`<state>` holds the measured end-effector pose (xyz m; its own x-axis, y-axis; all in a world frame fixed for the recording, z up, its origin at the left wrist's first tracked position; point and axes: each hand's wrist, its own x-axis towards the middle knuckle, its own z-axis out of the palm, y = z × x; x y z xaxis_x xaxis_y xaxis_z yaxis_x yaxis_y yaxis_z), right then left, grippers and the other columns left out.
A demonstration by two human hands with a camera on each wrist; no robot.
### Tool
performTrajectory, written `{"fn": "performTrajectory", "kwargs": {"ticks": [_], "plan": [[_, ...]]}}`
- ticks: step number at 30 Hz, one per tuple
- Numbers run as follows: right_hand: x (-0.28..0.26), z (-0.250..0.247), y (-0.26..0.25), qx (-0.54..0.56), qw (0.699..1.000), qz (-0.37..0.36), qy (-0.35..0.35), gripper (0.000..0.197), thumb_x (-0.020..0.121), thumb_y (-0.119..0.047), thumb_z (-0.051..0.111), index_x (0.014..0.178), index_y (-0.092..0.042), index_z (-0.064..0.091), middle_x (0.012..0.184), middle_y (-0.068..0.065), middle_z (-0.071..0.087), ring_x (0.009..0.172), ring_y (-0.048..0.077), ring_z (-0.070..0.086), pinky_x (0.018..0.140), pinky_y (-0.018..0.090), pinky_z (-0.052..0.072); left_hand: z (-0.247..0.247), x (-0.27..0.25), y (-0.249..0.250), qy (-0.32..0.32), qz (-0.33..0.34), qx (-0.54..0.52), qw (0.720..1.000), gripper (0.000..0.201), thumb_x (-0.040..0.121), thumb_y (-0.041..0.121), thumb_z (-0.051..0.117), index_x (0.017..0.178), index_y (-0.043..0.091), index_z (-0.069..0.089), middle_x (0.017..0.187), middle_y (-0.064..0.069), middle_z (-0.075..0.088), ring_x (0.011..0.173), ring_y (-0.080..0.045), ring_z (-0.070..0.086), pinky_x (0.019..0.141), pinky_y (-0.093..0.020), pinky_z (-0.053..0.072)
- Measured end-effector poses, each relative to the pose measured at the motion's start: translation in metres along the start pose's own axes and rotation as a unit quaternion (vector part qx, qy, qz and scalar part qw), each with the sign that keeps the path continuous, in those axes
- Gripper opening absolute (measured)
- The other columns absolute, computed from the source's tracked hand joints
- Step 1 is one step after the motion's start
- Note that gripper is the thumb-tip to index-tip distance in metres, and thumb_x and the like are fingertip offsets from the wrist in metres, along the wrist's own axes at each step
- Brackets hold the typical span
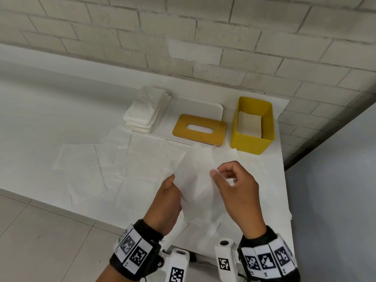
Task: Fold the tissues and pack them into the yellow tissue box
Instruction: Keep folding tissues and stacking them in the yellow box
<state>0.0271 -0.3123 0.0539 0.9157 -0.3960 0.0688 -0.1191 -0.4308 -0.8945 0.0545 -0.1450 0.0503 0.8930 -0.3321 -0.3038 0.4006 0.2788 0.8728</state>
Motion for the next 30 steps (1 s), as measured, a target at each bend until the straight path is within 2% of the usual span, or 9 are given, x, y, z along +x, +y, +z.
{"fn": "performTrajectory", "kwargs": {"ticks": [5,8,13,15,19,22,24,26,30], "plan": [[0.001,-0.01,0.002,0.062,0.998,0.007,-0.005,0.011,0.093,-0.025,0.072,0.083,-0.024,0.066,0.078,-0.009,0.068,0.073,0.008,0.064,0.071,0.021,0.051,-0.006,0.001,0.008,0.067,0.01,-0.091,0.994,0.029,0.104,0.023,0.049,0.122,0.014,0.07,0.112,-0.008,0.079,0.099,-0.02,0.077,0.075,-0.03,0.062],[-0.003,-0.013,-0.002,0.118,0.992,0.007,-0.048,0.011,0.096,-0.021,0.068,0.086,-0.018,0.064,0.075,-0.006,0.065,0.071,0.009,0.059,0.067,0.02,0.046,-0.007,0.002,0.011,0.074,0.003,-0.11,0.991,0.027,0.104,0.024,0.05,0.122,0.015,0.069,0.112,-0.007,0.079,0.098,-0.019,0.077,0.076,-0.03,0.063],[-0.008,-0.004,-0.006,0.122,0.99,0.014,-0.075,0.006,0.097,-0.019,0.067,0.091,-0.02,0.066,0.079,-0.008,0.069,0.074,0.004,0.061,0.067,0.014,0.044,-0.006,-0.001,0.007,0.055,-0.019,-0.094,0.994,0.045,0.09,0.037,0.063,0.117,0.0,0.065,0.123,-0.017,0.068,0.115,-0.034,0.065,0.1,-0.045,0.05],[-0.01,0.0,-0.008,0.122,0.99,0.021,-0.069,0.006,0.097,-0.02,0.066,0.091,-0.021,0.066,0.078,-0.006,0.07,0.07,0.004,0.06,0.065,0.015,0.044,-0.006,-0.003,0.007,0.047,-0.026,-0.098,0.994,0.058,0.092,0.043,0.057,0.128,-0.001,0.062,0.131,-0.02,0.066,0.124,-0.038,0.062,0.108,-0.051,0.046],[-0.012,0.002,-0.011,0.117,0.991,0.021,-0.061,0.006,0.096,-0.019,0.067,0.091,-0.022,0.067,0.078,-0.009,0.071,0.071,0.002,0.061,0.064,0.012,0.044,-0.007,-0.005,0.011,0.019,-0.019,-0.124,0.992,0.058,0.098,0.053,0.04,0.131,0.014,0.066,0.128,-0.016,0.071,0.12,-0.031,0.067,0.099,-0.045,0.053],[-0.013,0.0,-0.012,0.125,0.99,0.024,-0.06,0.006,0.096,-0.019,0.066,0.09,-0.021,0.067,0.073,-0.005,0.07,0.064,0.005,0.056,0.059,0.013,0.042,-0.01,-0.006,0.013,-0.009,-0.028,-0.145,0.989,0.075,0.093,0.07,0.033,0.142,0.019,0.058,0.136,-0.014,0.067,0.128,-0.029,0.063,0.106,-0.048,0.048],[-0.013,-0.002,-0.013,0.133,0.989,0.024,-0.059,0.006,0.097,-0.018,0.066,0.09,-0.02,0.067,0.07,-0.004,0.068,0.061,0.006,0.052,0.057,0.014,0.041,-0.011,-0.007,0.012,-0.036,-0.023,-0.141,0.989,0.09,0.086,0.081,0.042,0.149,0.018,0.051,0.143,-0.016,0.062,0.134,-0.032,0.058,0.111,-0.049,0.048],[-0.014,-0.003,-0.013,0.137,0.989,0.023,-0.058,0.007,0.097,-0.018,0.066,0.09,-0.02,0.067,0.069,-0.004,0.068,0.061,0.006,0.052,0.058,0.015,0.04,-0.011,-0.008,0.01,-0.055,-0.011,-0.137,0.989,0.103,0.07,0.084,0.063,0.149,0.018,0.05,0.144,-0.015,0.061,0.135,-0.031,0.058,0.107,-0.044,0.052],[-0.013,-0.002,-0.012,0.141,0.988,0.031,-0.052,0.007,0.096,-0.019,0.066,0.09,-0.021,0.067,0.073,0.001,0.069,0.066,0.013,0.056,0.06,0.017,0.041,-0.008,-0.01,0.006,-0.067,0.01,-0.126,0.99,0.105,0.057,0.073,0.086,0.141,0.019,0.054,0.138,-0.009,0.067,0.128,-0.024,0.064,0.096,-0.035,0.058]]}}
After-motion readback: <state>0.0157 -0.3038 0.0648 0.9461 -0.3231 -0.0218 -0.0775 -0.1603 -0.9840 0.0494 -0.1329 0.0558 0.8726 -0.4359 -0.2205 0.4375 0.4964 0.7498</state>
